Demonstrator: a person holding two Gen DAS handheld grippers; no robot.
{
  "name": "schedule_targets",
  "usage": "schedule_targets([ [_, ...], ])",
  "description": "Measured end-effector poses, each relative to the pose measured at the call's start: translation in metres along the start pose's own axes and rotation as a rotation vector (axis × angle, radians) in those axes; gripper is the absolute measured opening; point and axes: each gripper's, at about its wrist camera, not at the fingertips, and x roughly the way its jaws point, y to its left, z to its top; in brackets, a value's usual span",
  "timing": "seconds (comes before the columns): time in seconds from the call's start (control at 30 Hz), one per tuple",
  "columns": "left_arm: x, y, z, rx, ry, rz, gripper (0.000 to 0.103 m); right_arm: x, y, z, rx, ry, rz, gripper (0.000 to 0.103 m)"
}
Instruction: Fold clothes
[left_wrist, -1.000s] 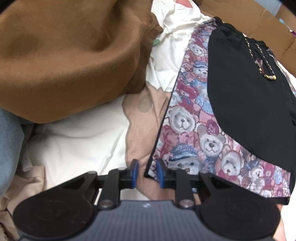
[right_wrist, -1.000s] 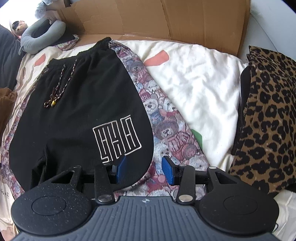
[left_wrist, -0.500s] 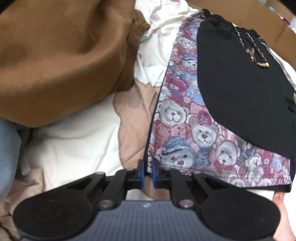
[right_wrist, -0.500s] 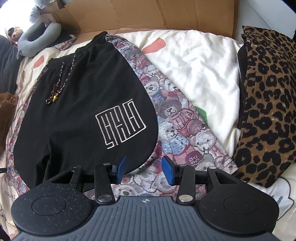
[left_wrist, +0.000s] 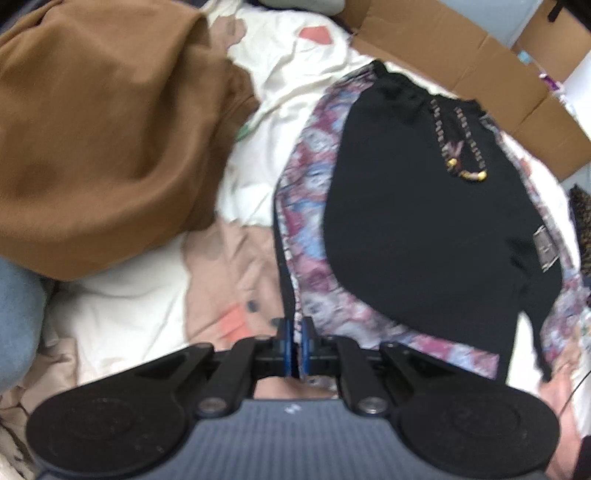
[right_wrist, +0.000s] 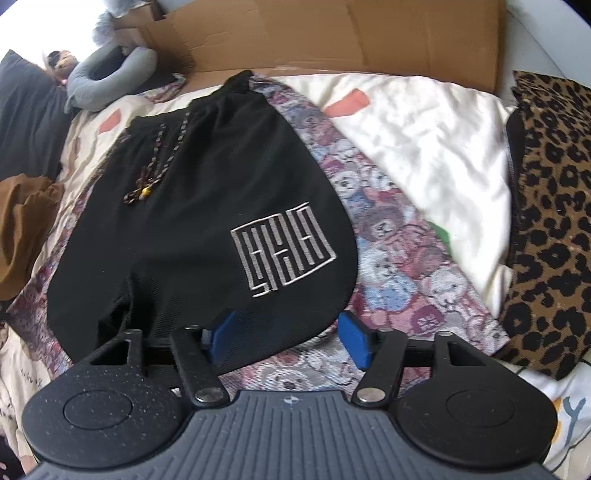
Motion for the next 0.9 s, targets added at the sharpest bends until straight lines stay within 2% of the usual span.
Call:
schedule_targets([
  [0.27,-0.008,-0.045,0.015,-0.01,-0.01,-0.104,0.005,0.002,0.015,-0.006,-0.057,0.004,0.039,0.08],
  [0.37,-0.004,-0.063,0.021,0.015,0.009,-0.134,0.005,0.002,0.018,-0.009,-0.073,-0.009,0.054,0.081],
  [0.6,0.008,-0.098,0.041,-0.002,0.014,-0.22,0.005,0.003,0.033,-0.011,-0.105,-0.009,0.118,0.08],
  [0.7,0.017,-0.111,0.051,-0.041,0.019,-0.267,0.005,0.004,0.041,-0.012,-0.122,-0.012,0.146,0.08],
  [0.9,0.035,-0.139,0.065,-0.093,0.009,-0.309,0.005,0.006,0.057,-0.013,-0.157,-0.02,0.203,0.08],
])
